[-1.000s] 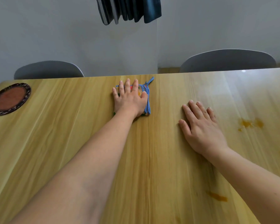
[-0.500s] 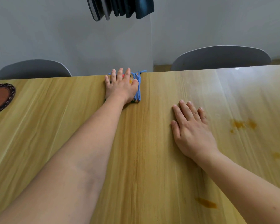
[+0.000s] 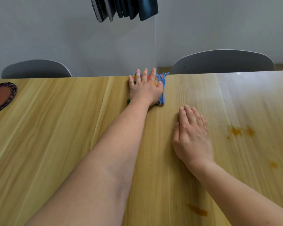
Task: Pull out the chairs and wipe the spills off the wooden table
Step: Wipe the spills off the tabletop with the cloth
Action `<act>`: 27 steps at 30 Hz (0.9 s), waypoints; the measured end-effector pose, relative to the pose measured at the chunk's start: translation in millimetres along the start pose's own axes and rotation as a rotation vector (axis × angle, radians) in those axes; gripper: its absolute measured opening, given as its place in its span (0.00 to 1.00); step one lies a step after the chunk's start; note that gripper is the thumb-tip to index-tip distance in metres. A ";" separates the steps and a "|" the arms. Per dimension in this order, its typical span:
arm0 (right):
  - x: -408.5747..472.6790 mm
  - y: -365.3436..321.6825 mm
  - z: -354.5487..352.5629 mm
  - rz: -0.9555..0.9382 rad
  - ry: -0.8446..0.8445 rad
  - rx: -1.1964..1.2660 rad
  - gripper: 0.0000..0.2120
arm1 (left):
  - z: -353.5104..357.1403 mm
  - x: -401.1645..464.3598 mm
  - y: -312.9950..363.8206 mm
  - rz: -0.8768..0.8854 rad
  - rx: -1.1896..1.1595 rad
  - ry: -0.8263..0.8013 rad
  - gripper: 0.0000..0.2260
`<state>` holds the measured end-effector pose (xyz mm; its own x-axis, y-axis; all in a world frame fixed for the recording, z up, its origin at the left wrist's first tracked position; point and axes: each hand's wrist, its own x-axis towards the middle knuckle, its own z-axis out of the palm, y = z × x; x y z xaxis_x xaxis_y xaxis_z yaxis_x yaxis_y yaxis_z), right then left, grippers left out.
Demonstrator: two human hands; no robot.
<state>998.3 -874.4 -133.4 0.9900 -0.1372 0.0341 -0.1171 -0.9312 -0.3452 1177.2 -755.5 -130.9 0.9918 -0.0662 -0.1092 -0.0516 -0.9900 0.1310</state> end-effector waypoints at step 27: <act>0.5 0.0 2.7 0.002 -0.005 -0.057 0.30 | -5.5 -8.8 -4.1 0.088 0.031 -0.045 0.27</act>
<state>999.0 -873.6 -135.8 0.9901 -0.1373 0.0292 -0.1229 -0.9486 -0.2916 1169.3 -750.1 -125.1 0.9771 -0.1577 -0.1432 -0.1423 -0.9835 0.1119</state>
